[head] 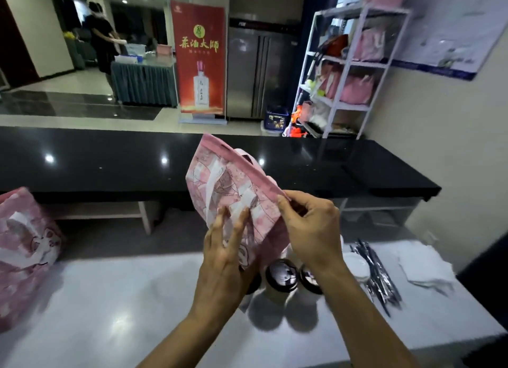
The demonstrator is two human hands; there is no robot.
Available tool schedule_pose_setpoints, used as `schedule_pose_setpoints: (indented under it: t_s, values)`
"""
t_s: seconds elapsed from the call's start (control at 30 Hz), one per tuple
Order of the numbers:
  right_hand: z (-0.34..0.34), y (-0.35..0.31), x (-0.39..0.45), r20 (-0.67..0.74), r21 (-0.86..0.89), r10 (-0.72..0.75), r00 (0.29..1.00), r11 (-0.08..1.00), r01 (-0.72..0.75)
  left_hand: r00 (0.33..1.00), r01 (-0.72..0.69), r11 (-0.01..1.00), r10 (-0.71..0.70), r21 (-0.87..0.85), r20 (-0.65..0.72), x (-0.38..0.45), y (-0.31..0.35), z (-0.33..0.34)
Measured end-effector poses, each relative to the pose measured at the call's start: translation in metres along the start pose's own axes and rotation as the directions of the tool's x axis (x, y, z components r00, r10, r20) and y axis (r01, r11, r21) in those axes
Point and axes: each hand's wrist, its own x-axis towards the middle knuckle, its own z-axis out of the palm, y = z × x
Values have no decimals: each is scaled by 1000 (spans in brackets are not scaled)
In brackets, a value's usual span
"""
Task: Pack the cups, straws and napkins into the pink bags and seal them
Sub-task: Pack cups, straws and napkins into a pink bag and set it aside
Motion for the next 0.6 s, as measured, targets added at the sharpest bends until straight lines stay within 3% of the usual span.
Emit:
schedule_pose_setpoints:
  t_s: [0.33, 0.6]
  values:
    - [-125, 67, 41, -236, -89, 51, 970, 993, -74, 970, -189, 976, 202, -110, 131, 66, 83, 104]
    - [-180, 130, 118, -295, -136, 51, 954, 986, -95, 953, -216, 964, 242, -153, 183, 144, 111, 193]
